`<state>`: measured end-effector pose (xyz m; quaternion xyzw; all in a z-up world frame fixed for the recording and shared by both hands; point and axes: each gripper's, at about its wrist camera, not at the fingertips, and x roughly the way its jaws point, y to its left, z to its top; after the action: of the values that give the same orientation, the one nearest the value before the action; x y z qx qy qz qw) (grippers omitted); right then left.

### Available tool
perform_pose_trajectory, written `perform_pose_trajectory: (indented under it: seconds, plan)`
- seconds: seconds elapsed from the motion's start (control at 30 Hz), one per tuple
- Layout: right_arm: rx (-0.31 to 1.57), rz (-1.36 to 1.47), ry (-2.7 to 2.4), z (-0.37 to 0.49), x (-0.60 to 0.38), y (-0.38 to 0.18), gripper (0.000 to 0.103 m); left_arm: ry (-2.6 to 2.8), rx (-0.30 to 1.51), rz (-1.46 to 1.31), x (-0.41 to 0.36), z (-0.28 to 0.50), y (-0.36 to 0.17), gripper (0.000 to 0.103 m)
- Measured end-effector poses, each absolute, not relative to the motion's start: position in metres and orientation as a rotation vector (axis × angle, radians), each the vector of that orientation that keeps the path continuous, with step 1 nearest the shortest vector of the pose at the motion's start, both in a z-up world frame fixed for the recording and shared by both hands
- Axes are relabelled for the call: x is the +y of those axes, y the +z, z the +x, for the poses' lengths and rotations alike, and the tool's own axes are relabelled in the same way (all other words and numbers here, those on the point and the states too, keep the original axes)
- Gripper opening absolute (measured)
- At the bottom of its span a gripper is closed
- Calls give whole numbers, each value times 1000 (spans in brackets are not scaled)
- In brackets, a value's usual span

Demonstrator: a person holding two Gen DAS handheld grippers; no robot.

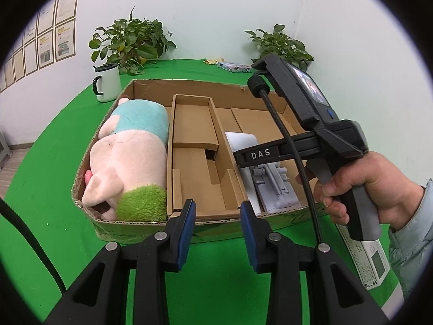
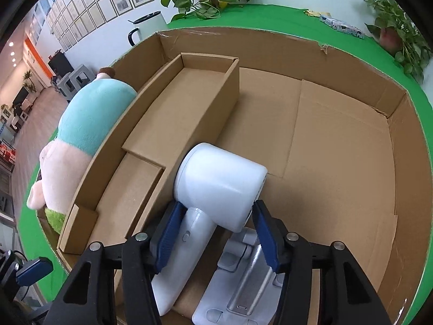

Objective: Organize objects

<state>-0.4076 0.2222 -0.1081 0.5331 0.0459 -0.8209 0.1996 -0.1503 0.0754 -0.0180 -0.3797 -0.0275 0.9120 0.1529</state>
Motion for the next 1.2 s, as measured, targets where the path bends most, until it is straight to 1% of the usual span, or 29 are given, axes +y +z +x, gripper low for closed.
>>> perform_pose_trajectory:
  seconds: [0.23,0.33,0.4,0.43,0.47,0.5,0.53,0.57,0.6,0.67,0.73,0.8,0.9,1.03,1.13,1.17,1.2]
  plan:
    - [163,1486,-2295,-401,222,-108,52,2616,-101,-1098,73,-154,-20,33]
    - [168,1496,-2288,-399,219,-109,54,2621,-96,-1099,72,-154,-19,33]
    - [164,1496,-2311,-397,222,-106,64,2624,-98,-1092,72,-153,-16,33]
    - [151,1483,-2325,-394,226,-101,66,2627,-97,-1089,72,-152,-15,33]
    - [131,1456,-2341,-390,230,-94,72,2633,-91,-1085,72,-151,-13,35]
    - [116,1422,-2358,-383,236,-85,81,2638,-88,-1080,72,-150,-12,37]
    - [101,1378,-2383,-373,243,-74,87,2644,-87,-1073,72,-149,-11,44]
    - [89,1336,-2417,-362,250,-63,97,2659,-85,-1055,73,-146,-9,50]
    - [80,1293,-2462,-351,260,-52,103,2669,-81,-1042,73,-144,-7,53]
    - [59,1195,-2564,-318,284,-31,102,2697,-71,-1012,74,-139,-5,65]
    - [24,1158,-2657,-283,315,-20,102,2712,-72,-994,76,-133,-4,69]
    - [-44,1159,-2752,-247,349,-18,102,2696,-92,-983,80,-128,-5,69]
    - [-144,1253,-2793,-193,392,-40,102,2651,-100,-990,94,-120,-11,69]
    - [-74,1470,-2779,-139,412,-92,102,2580,-97,-1006,121,-110,-22,69]
    - [-7,1577,-2706,-122,411,-131,102,2498,-122,-1046,142,-104,-34,69]
    - [6,1592,-2704,-120,410,-138,101,2481,-115,-1058,149,-102,-37,69]
    - [16,1597,-2701,-118,408,-143,97,2467,-109,-1065,153,-99,-39,69]
